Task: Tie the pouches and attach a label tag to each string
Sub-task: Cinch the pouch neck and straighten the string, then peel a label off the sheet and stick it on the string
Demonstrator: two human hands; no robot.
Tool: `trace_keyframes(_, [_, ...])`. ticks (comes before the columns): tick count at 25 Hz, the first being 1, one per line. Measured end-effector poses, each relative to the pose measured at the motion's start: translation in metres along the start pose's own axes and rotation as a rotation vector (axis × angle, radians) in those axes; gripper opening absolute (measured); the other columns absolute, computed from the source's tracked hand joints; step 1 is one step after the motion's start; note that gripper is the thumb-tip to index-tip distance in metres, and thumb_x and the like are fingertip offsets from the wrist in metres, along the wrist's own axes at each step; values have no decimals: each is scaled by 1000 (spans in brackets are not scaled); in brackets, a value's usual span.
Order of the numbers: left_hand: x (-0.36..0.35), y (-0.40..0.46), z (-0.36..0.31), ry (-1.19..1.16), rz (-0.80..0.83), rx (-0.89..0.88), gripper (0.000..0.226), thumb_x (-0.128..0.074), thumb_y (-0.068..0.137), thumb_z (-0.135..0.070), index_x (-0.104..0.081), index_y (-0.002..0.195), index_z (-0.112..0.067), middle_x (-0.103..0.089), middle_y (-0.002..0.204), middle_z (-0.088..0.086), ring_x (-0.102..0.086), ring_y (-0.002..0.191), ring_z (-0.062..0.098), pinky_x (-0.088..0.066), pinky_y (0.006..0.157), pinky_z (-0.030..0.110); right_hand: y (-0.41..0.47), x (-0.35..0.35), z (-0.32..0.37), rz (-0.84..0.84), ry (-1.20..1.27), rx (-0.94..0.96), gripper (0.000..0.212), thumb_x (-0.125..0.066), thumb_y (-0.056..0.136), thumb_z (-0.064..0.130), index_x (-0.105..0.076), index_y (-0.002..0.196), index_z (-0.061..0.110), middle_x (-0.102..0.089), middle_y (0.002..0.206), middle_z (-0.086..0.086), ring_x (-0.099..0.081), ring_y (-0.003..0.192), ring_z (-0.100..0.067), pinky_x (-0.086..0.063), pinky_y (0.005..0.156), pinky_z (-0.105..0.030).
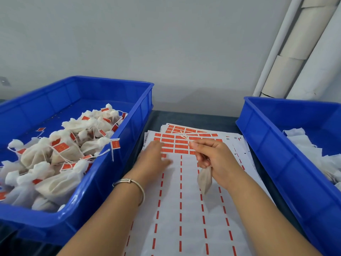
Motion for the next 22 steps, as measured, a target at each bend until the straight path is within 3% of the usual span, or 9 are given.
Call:
trace_keyframes(1, [-12, 4, 8, 145, 71, -41, 75, -64, 81, -50, -27, 144, -32, -23, 154, -6, -35, 134, 16, -42, 102, 40, 2, 0, -2, 2, -5, -6, 12, -63, 89, 19, -74, 85, 17, -60, 57, 0, -46, 42, -6, -40, 45, -17])
trace_keyframes(2, [-20, 5, 13, 229, 107, -69, 84, -61, 79, -58, -19, 147, -32, -12, 157, -7, -16, 143, 17, -21, 113, 47, 4, 1, -4, 3, -12, -11, 12, -63, 89, 19, -74, 85, 17, -60, 57, 0, -46, 42, -6, -41, 45, -17])
trace_keyframes(3, [-24, 7, 18, 254, 120, -69, 91, -57, 77, -65, -13, 148, -31, -5, 158, -7, -5, 145, 17, -7, 114, 48, 7, 1, -6, 2, -18, -17, 11, -63, 89, 19, -74, 85, 17, -60, 56, 1, -46, 43, -6, -41, 45, -17])
trace_keyframes(5, [-29, 8, 21, 266, 132, -53, 97, -50, 75, -73, -6, 149, -29, 0, 158, -7, 2, 145, 17, -1, 114, 47, 14, 0, -9, 1, -31, -22, 11, -64, 89, 19, -74, 85, 17, -60, 56, 0, -46, 43, -6, -41, 45, -18])
trace_keyframes(8, [-39, 0, 13, 387, 109, -92, 94, -42, 75, -78, -10, 149, -29, -6, 158, -4, -5, 145, 20, -4, 114, 48, 26, -4, -17, -12, -10, -58, 11, -64, 88, 20, -74, 85, 16, -60, 56, -1, -46, 42, -7, -40, 44, -18])
trace_keyframes(13, [-26, 1, -5, 461, -41, -143, 78, -48, 75, -75, -38, 139, -32, -44, 140, -6, -43, 124, 19, -37, 101, 39, 38, -8, -40, 18, 295, -169, 22, -61, 90, 22, -72, 72, 15, -55, 55, -1, -39, 42, -9, -37, 44, -19])
trace_keyframes(17, [-34, 3, 2, 199, 25, -129, 77, -55, 79, -64, -31, 144, -28, -27, 152, -12, -35, 133, 13, -35, 103, 32, 38, -7, -60, 51, 472, -197, 31, -58, 92, 25, -71, 65, 19, -52, 56, -1, -40, 43, -9, -39, 47, -19])
trace_keyframes(22, [-38, 9, 3, 208, -46, -158, 68, -50, 84, -61, -34, 142, -29, -30, 151, -11, -37, 132, 14, -36, 102, 32, 42, -9, -67, 87, 492, -177, 26, -58, 90, 26, -74, 71, 18, -53, 55, 0, -40, 43, -8, -40, 45, -19])
Point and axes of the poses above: each hand's wrist, its own y-axis towards the middle knuckle, its own x-axis out of the back of the hand, z = x × y, the point moved 6 cm from there along y, towards the middle knuckle
